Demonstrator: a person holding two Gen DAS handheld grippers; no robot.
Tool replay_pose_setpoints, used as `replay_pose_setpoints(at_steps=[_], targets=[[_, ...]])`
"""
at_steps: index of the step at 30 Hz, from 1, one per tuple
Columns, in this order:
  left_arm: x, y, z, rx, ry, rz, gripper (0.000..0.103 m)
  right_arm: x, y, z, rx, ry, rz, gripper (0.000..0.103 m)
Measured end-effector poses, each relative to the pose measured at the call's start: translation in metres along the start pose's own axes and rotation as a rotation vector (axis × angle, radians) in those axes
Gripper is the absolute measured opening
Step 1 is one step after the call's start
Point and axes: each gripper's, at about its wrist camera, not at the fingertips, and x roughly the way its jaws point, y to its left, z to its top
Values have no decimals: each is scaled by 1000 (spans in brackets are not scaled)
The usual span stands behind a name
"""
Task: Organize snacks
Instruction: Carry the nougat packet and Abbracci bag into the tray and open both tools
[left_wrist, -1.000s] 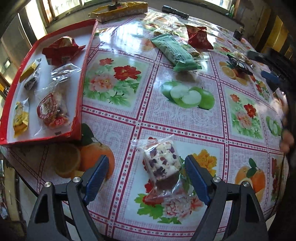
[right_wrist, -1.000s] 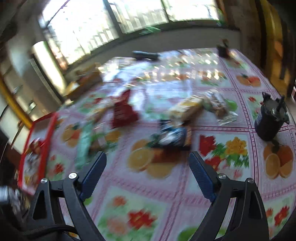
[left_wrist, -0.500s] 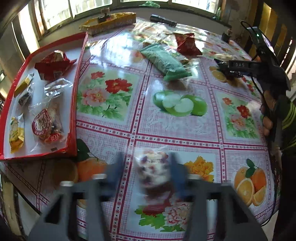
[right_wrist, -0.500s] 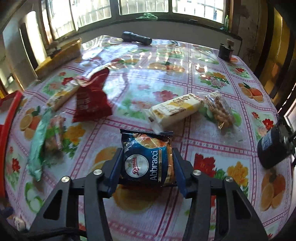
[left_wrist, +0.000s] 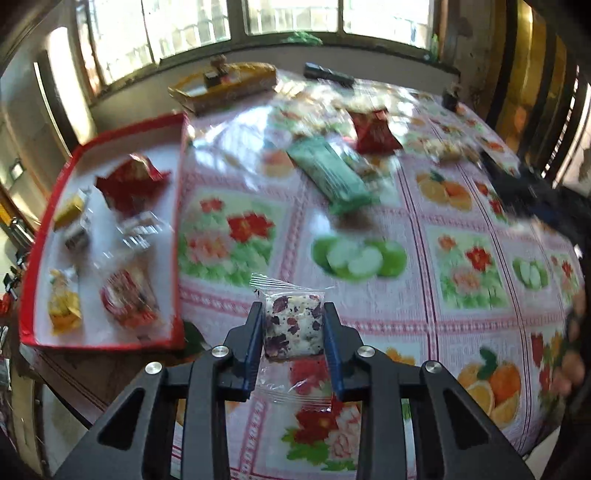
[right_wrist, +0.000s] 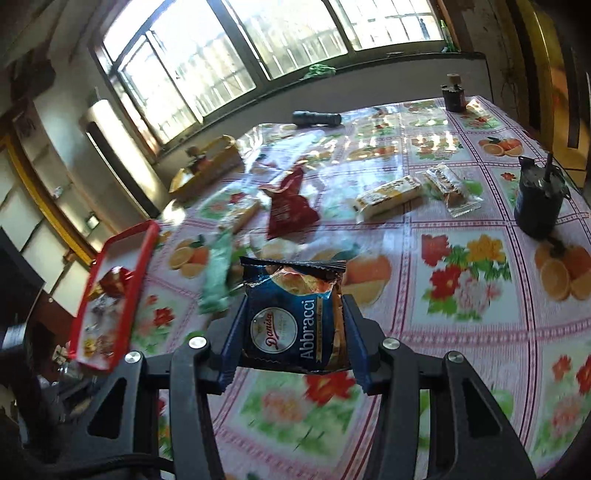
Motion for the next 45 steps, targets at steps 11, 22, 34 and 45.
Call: replay_pose_setpoints(at_steps=[11, 22, 34, 45], targets=[[-16, 27, 25, -62, -111, 90, 30, -20, 42, -17, -61, -5, 67, 51], [-18, 50, 25, -104, -131, 115, 30, -14, 83, -20, -136, 14, 114, 51], [-20, 67, 27, -148, -140, 87, 30, -2, 105, -21, -167, 39, 134, 51], [-24, 89, 29, -197, -150, 79, 30, 13, 136, -19, -216, 62, 177, 51]])
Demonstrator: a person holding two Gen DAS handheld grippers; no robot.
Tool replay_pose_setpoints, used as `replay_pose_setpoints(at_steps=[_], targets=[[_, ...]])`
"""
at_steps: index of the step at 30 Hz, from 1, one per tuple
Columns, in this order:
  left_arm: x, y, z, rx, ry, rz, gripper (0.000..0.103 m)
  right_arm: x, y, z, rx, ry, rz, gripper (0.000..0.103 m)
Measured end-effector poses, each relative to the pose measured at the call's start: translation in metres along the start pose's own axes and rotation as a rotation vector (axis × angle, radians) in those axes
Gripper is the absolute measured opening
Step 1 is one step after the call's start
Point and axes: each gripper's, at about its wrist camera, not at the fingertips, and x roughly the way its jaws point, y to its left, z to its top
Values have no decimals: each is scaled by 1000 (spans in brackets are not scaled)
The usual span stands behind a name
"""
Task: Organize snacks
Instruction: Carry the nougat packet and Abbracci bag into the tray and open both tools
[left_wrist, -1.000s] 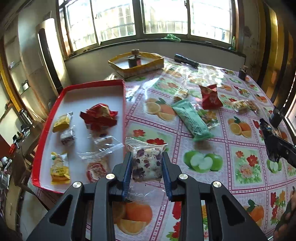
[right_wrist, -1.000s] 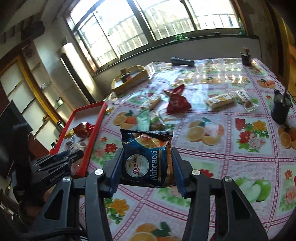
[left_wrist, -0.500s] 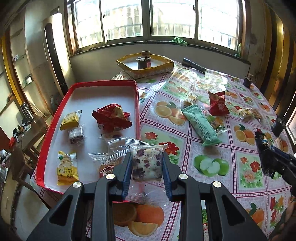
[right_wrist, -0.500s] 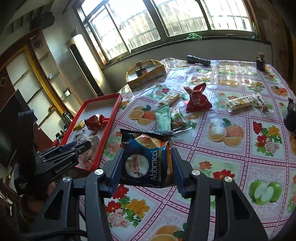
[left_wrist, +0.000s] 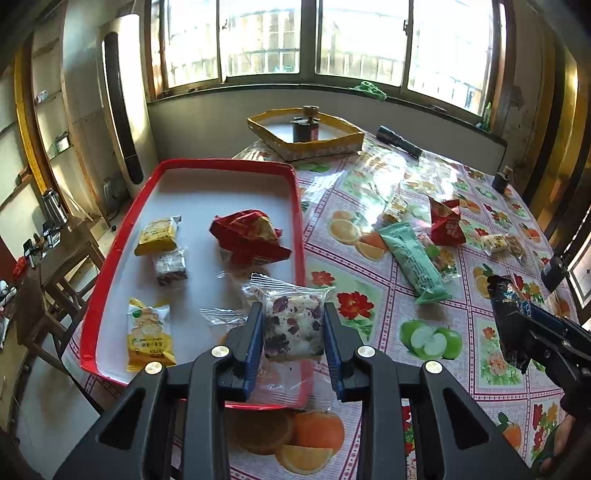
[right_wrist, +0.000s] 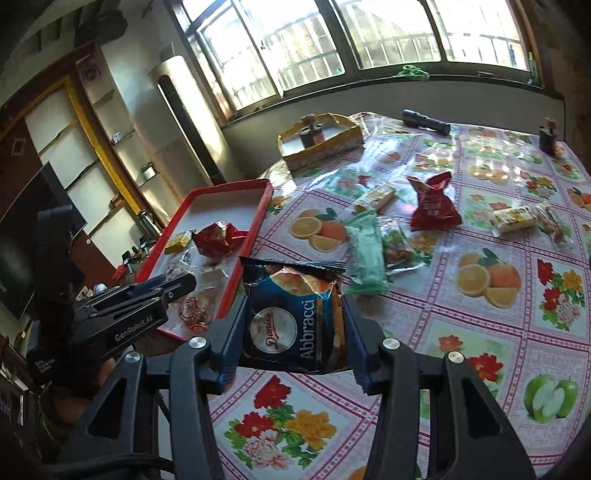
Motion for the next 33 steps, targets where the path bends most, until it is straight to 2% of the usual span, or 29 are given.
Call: replay_pose_setpoints(at_steps=[5, 15, 23, 27, 33], targets=[[2, 17, 4, -32, -7, 9, 30, 8, 12, 4, -19, 12, 19, 51], [13, 84, 17, -168, -2, 77, 30, 41, 51, 28, -79, -6, 107, 51], [33, 107, 37, -218, 14, 81, 30, 104, 82, 57, -109, 23, 177, 51], [45, 108, 54, -226, 8, 72, 30, 141, 87, 80, -96, 43, 180, 51], [74, 116, 68, -244, 57, 98, 30, 197, 92, 100, -84, 112, 160, 51]])
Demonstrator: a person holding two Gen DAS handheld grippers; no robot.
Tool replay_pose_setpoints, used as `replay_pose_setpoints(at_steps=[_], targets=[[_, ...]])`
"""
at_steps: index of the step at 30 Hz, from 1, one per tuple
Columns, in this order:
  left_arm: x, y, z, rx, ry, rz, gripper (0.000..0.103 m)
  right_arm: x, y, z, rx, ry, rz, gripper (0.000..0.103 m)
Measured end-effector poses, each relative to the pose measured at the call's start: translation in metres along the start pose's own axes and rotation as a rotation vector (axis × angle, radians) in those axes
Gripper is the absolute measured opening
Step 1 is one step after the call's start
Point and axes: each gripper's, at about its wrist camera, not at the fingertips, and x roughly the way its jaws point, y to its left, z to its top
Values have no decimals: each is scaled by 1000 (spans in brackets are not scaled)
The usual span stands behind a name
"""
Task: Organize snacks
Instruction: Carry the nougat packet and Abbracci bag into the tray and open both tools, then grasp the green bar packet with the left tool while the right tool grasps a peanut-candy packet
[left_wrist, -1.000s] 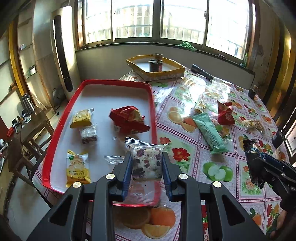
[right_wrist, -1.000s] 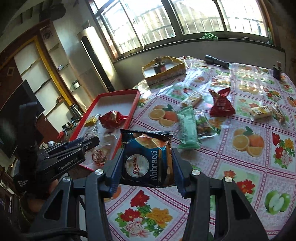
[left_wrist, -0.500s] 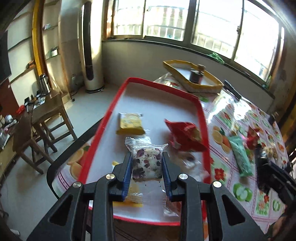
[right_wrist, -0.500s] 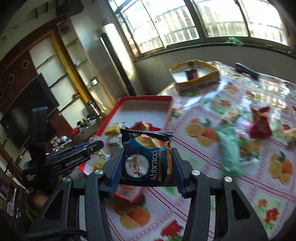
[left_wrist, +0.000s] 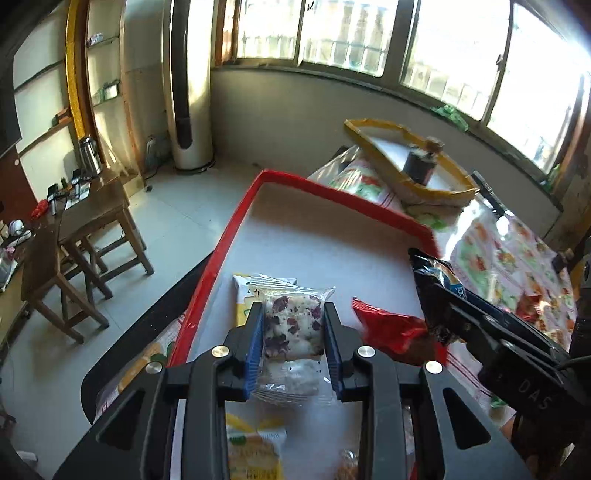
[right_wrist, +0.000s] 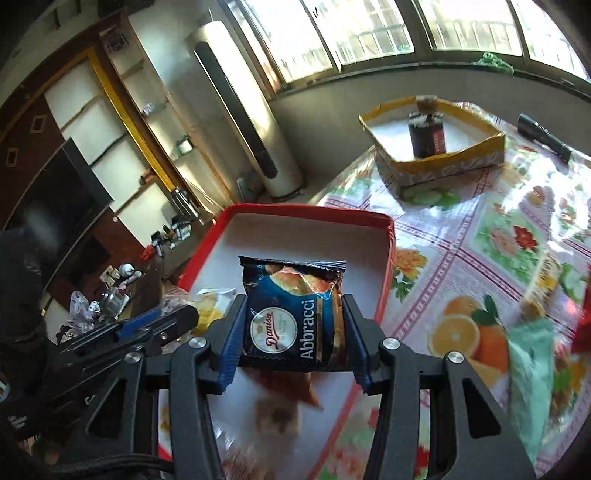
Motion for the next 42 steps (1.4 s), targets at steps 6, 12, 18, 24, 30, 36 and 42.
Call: replay_pose_setpoints(at_steps=[6, 12, 18, 24, 30, 36, 42], targets=[[15, 1, -5, 20, 40, 21, 30, 26, -2, 5, -15, 42, 2, 51], [20, -1, -6, 36, 44, 51, 31, 45, -6, 1, -9, 98, -9, 52], [20, 0, -2, 24, 52, 72, 47, 43, -6, 2, -17, 98, -15, 54], [7, 0, -2, 11, 39, 75, 63, 3, -20, 3, 34, 23, -11, 61], [-18, -12, -4, 2, 10, 27, 69, -69, -54, -20, 107, -89, -34, 69], [-39, -51, -14, 46, -7, -75, 77, -125, -105, -71, 237, -100, -129, 71], [-41, -95, -28, 132, 30, -133, 77, -171, -139, -108, 324, -121, -204, 71]])
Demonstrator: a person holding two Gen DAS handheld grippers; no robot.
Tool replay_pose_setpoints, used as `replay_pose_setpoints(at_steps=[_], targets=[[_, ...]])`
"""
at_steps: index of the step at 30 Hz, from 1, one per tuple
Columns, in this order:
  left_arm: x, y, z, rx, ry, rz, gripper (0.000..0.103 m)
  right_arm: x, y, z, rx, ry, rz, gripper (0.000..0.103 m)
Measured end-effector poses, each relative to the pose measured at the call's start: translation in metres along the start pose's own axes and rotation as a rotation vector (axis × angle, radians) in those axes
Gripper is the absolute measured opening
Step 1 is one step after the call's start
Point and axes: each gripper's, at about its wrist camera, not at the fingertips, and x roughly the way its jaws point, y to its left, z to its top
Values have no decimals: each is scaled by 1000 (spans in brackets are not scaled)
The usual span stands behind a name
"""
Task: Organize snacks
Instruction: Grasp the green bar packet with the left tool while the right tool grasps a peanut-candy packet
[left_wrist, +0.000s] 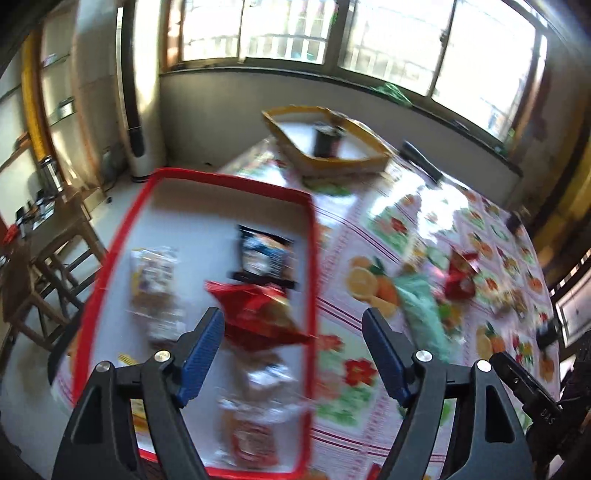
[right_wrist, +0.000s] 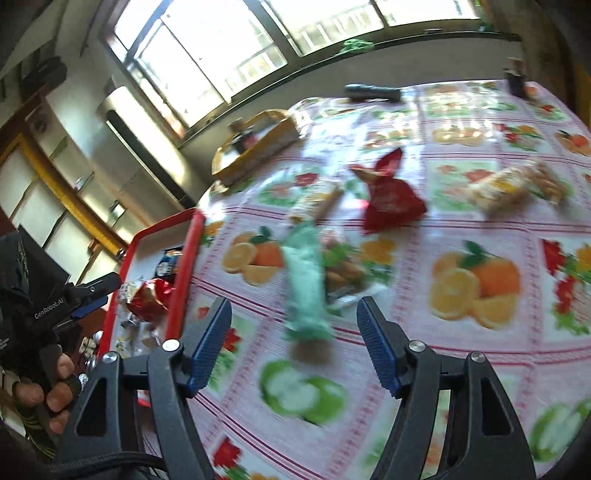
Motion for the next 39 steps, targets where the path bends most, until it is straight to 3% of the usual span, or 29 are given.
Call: replay_pose_setpoints(at_steps=[7, 18, 27, 33, 39], targets=[[6, -37, -16, 61, 55, -38, 77, -24, -34, -8, 51, -28, -41, 72], [21, -63, -28, 94, 142, -93, 77, -42, -78, -14, 132, -49, -97, 73], [45, -90, -31, 128, 220, -118, 77, -31, -132, 29, 209, -79, -179, 75], [59, -103, -28, 163, 245, -119, 77, -18, -158, 80, 78, -91, -367, 74], [87, -120, -22, 135, 296, -166, 77, 10, -179, 102, -70, 3, -484, 74]])
